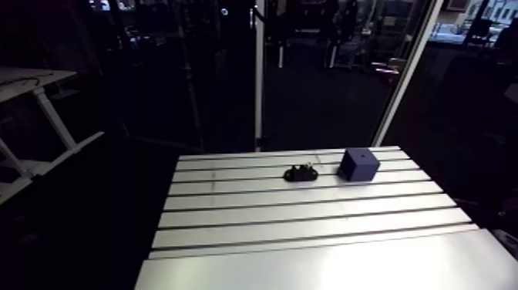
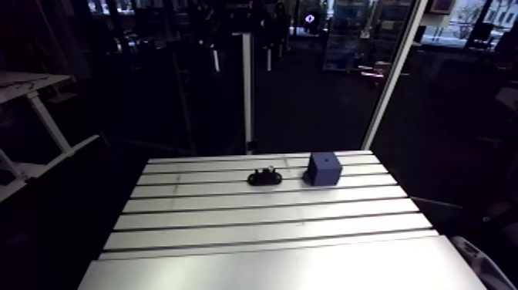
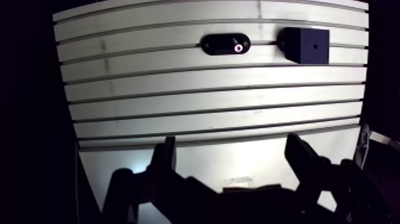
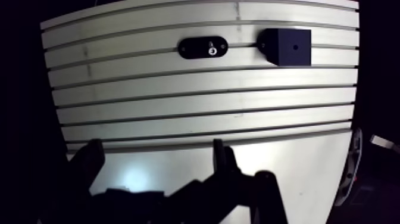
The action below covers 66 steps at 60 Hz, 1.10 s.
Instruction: Pick up the M10 bolt and insert it into the hole until fully seated.
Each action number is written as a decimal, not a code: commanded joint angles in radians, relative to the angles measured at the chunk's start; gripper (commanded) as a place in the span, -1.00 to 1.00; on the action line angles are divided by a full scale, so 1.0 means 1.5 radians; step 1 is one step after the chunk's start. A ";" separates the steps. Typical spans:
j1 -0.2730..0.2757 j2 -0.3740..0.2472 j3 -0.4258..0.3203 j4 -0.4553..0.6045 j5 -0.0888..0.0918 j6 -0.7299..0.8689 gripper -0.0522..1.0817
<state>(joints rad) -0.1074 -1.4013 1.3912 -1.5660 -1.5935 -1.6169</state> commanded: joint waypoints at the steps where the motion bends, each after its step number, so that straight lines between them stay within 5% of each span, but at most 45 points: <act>1: 0.000 0.001 0.005 -0.010 -0.005 -0.019 -0.90; 17: -0.011 0.007 0.063 -0.102 -0.006 -0.057 -0.90; 33: -0.021 0.007 0.150 -0.270 -0.002 -0.129 -0.90; 66: -0.060 0.033 0.194 -0.309 0.005 -0.124 -0.88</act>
<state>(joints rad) -0.1833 -1.3709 1.6625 -2.0151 -1.5883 -1.8100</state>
